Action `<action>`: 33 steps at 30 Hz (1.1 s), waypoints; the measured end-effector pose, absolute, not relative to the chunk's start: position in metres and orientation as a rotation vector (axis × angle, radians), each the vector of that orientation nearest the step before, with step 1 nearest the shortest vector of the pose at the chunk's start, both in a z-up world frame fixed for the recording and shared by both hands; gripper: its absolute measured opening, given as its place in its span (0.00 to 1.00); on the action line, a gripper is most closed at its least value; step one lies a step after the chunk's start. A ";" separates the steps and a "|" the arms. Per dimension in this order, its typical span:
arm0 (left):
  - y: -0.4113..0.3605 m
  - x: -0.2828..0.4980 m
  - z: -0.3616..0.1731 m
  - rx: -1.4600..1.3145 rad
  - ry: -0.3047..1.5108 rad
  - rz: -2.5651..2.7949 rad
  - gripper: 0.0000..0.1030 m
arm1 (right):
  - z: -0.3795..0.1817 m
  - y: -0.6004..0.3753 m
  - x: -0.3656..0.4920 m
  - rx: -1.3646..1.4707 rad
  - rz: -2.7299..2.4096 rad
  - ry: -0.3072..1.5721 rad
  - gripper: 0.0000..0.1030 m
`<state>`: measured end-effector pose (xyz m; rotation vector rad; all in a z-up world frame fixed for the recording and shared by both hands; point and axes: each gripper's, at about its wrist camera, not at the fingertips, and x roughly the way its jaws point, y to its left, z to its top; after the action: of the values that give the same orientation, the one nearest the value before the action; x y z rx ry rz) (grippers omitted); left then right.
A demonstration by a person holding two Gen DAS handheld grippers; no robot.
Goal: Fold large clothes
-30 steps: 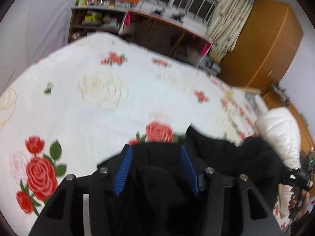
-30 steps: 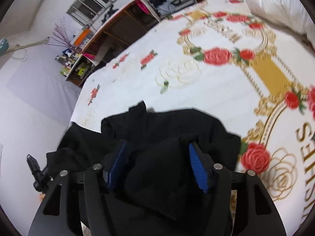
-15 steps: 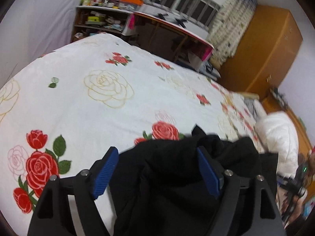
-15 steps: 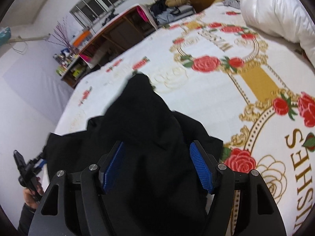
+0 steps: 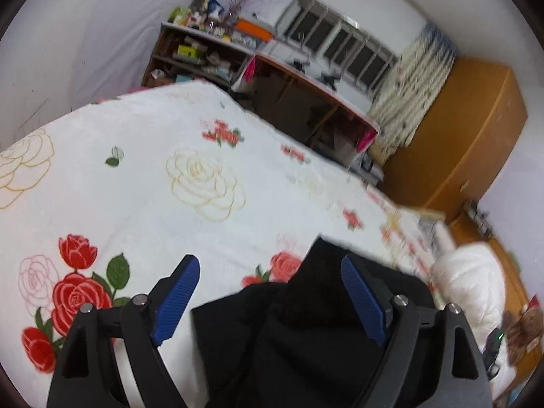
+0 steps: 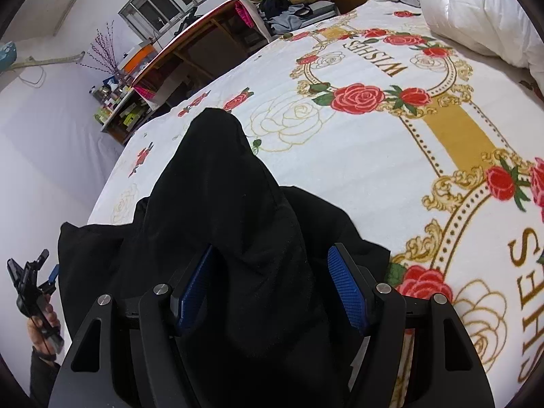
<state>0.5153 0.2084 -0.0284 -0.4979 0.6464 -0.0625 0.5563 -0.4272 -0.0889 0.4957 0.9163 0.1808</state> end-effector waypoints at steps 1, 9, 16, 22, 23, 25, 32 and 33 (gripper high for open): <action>0.204 0.518 -0.033 -0.469 0.671 -0.068 0.84 | -0.089 -0.427 0.557 0.498 0.180 0.914 0.67; 0.147 0.566 -0.099 -0.369 0.951 -0.243 0.84 | -0.093 -0.412 0.570 0.483 0.224 0.957 0.66; 0.143 0.569 -0.095 -0.366 0.950 -0.223 0.12 | -0.077 -0.398 0.571 0.362 0.188 0.933 0.15; 0.144 0.569 -0.050 -0.305 0.746 -0.141 0.12 | -0.043 -0.411 0.573 0.365 0.118 0.798 0.14; 0.140 0.577 -0.056 -0.285 0.757 -0.125 0.13 | -0.046 -0.411 0.580 0.357 0.105 0.804 0.14; 0.130 0.599 -0.084 -0.251 0.827 -0.089 0.13 | -0.068 -0.408 0.600 0.331 0.069 0.866 0.14; 0.122 0.624 -0.132 -0.207 0.895 -0.030 0.19 | -0.130 -0.402 0.631 0.288 0.023 1.002 0.17; 0.122 0.626 -0.133 -0.206 0.901 -0.026 0.21 | -0.131 -0.402 0.633 0.281 0.020 1.009 0.18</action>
<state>0.6256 0.1216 -0.1326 -0.2058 0.9005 -0.0256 0.6328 -0.4021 -0.1313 0.2814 1.0091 0.0197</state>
